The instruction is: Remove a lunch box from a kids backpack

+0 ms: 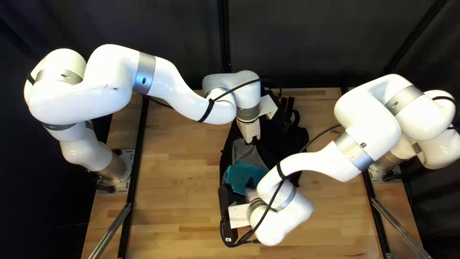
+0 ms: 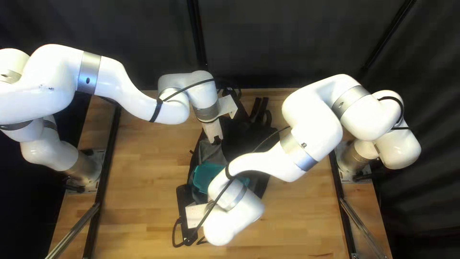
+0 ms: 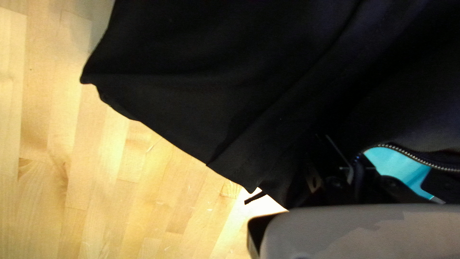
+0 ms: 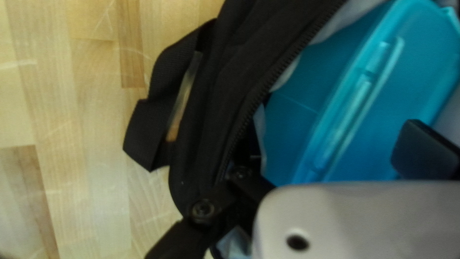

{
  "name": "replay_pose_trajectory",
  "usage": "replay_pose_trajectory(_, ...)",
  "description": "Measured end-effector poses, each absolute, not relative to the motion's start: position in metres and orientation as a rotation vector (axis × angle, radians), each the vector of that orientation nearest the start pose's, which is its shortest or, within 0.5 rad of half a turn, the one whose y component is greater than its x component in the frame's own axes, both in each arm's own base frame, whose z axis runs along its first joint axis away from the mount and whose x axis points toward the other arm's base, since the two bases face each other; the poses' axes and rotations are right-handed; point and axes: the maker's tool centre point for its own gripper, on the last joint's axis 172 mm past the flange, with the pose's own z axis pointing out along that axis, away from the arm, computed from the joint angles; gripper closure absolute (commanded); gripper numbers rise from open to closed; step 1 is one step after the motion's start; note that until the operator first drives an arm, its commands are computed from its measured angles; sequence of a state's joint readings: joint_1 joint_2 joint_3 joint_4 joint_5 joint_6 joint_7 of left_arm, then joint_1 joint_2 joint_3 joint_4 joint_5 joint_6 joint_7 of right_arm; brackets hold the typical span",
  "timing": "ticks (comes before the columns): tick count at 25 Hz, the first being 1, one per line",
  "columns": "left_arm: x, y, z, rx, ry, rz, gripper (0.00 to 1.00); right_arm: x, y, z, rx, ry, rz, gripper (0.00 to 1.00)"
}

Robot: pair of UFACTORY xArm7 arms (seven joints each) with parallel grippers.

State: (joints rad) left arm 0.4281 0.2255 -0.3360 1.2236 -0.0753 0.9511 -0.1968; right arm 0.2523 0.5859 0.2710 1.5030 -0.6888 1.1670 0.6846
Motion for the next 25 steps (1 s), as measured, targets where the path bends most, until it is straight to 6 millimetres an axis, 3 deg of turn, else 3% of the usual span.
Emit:
replay_pose_trajectory(6,0.536,0.033,0.163,-3.232,-0.556,-0.084,1.0,0.556,0.16,0.092,-3.614,-0.324,-0.157,0.0)
replay_pose_trajectory(10,0.536,0.033,0.163,-3.232,-0.556,-0.084,1.0,0.558,0.152,0.097,-3.621,-0.332,-0.155,0.19)
replay_pose_trajectory(12,0.536,0.033,0.163,-3.232,-0.556,-0.084,1.0,0.558,0.149,0.099,-3.624,-0.333,-0.155,0.51)
replay_pose_trajectory(13,0.536,0.033,0.163,-3.232,-0.556,-0.084,1.0,0.558,0.148,0.1,-3.625,-0.334,-0.155,0.55)
replay_pose_trajectory(14,0.536,0.033,0.163,-3.232,-0.556,-0.084,1.0,0.558,0.147,0.1,-3.626,-0.335,-0.155,0.94)
replay_pose_trajectory(15,0.536,0.033,0.163,-3.232,-0.556,-0.084,1.0,0.557,0.147,0.101,-3.627,-0.336,-0.154,1.0)
replay_pose_trajectory(21,0.536,0.033,0.163,-3.232,-0.556,-0.084,1.0,0.556,0.145,0.102,-3.628,-0.342,-0.152,1.0)
replay_pose_trajectory(25,0.536,0.033,0.163,-3.232,-0.556,-0.084,1.0,0.555,0.145,0.118,-3.634,-0.361,-0.156,1.0)
